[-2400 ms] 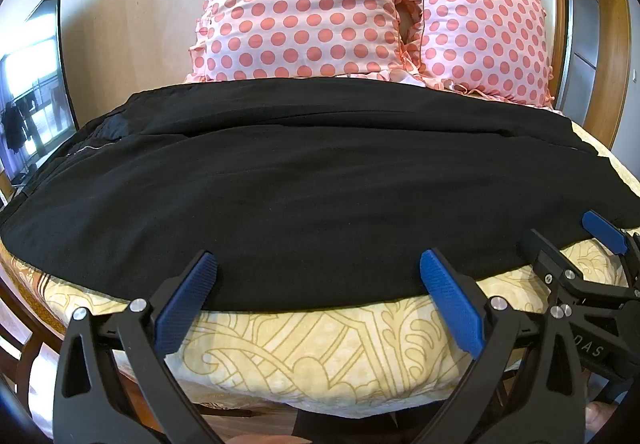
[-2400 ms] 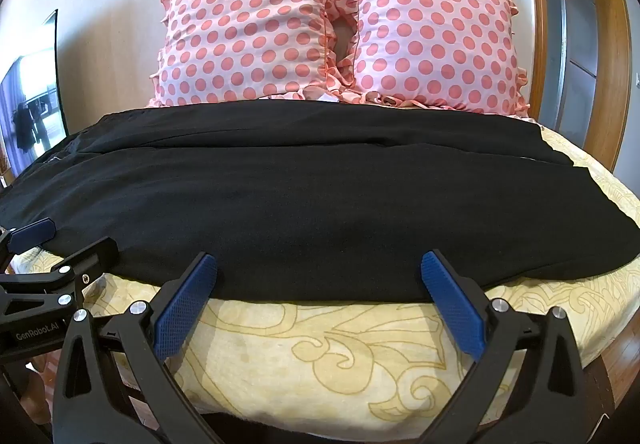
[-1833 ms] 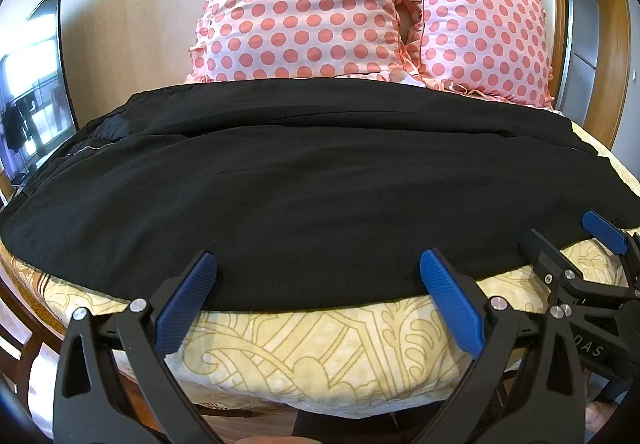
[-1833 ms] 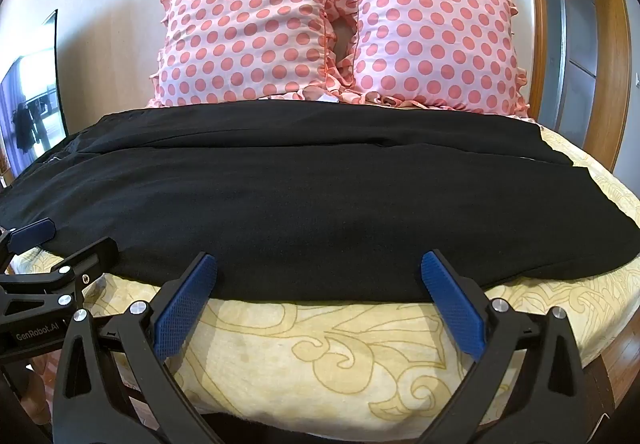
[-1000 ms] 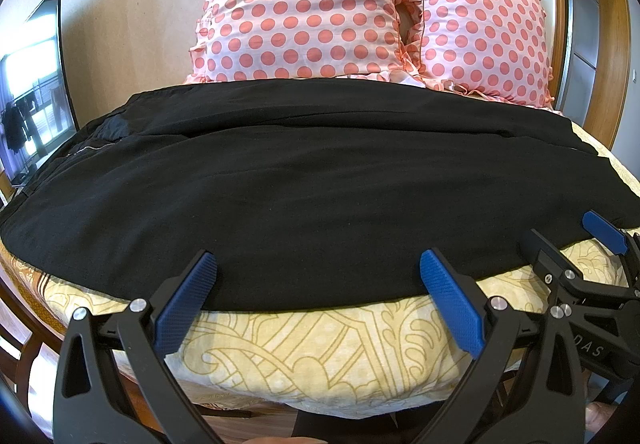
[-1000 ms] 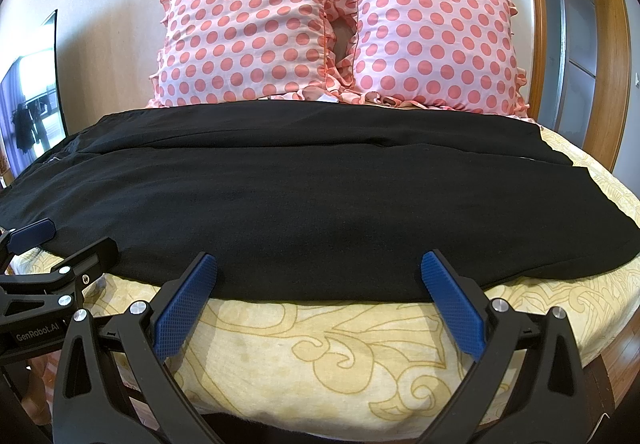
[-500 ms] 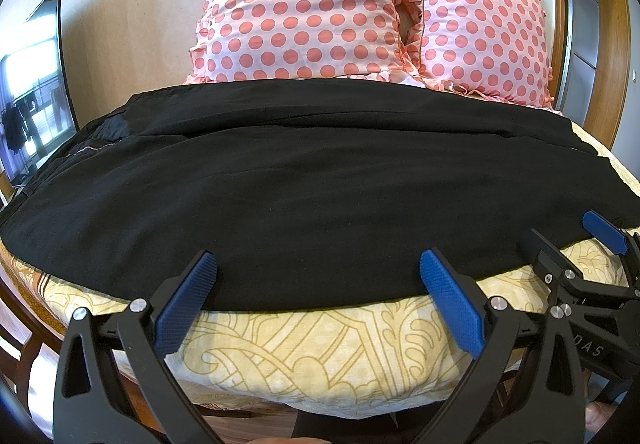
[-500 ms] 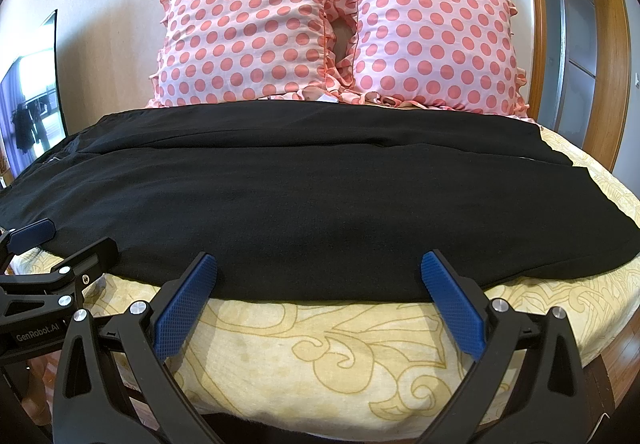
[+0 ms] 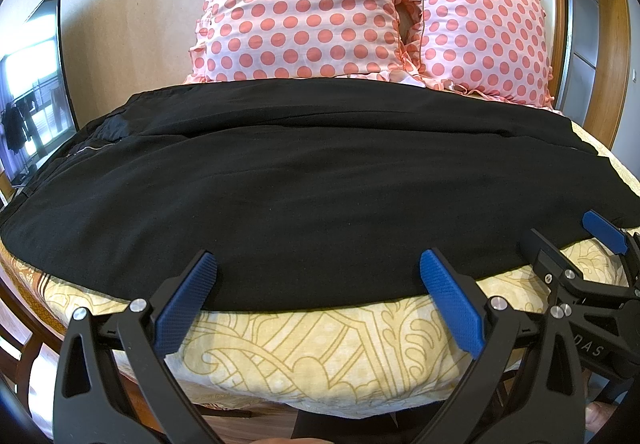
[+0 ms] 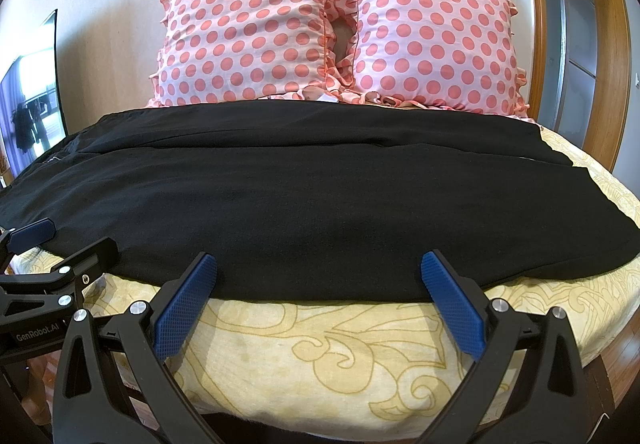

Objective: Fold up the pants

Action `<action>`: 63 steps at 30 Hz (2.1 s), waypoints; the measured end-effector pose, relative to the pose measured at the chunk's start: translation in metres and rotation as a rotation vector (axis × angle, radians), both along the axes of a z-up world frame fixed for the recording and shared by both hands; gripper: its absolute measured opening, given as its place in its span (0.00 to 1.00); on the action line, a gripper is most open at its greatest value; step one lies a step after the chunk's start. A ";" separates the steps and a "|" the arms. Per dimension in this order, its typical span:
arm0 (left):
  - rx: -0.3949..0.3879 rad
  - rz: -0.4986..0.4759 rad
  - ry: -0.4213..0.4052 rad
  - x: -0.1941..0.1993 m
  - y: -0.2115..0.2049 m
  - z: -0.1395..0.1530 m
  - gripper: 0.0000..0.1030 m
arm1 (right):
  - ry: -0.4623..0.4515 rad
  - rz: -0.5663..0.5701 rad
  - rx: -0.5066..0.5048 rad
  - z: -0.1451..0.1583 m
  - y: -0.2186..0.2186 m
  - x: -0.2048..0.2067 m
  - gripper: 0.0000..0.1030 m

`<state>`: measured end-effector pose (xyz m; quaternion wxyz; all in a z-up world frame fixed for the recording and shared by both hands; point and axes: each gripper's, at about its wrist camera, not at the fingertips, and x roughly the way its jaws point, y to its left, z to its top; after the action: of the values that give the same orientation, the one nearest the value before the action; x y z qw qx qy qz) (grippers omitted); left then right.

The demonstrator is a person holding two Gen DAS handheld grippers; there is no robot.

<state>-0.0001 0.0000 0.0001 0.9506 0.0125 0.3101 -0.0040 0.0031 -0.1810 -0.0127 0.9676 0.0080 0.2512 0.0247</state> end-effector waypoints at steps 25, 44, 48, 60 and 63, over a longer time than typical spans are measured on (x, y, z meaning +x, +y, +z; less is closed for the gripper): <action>0.000 -0.001 0.002 0.000 0.000 0.000 0.98 | -0.002 0.011 0.002 0.002 -0.001 0.001 0.99; -0.183 0.041 -0.072 0.014 0.039 0.046 0.98 | 0.012 -0.249 0.157 0.114 -0.163 0.117 0.99; -0.173 0.042 -0.076 0.026 0.038 0.052 0.98 | 0.113 -0.411 0.236 0.115 -0.230 0.192 0.86; -0.122 -0.005 -0.041 0.063 0.029 0.047 0.98 | 0.383 -0.502 0.363 0.048 -0.309 0.320 0.52; -0.137 -0.028 -0.039 0.069 0.025 0.047 0.98 | 0.423 -0.500 0.349 0.035 -0.308 0.300 0.48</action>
<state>0.0685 0.0247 0.0472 0.9549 -0.0483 0.2904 -0.0383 0.3031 -0.4895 0.0225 0.8547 0.2387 0.4278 -0.1720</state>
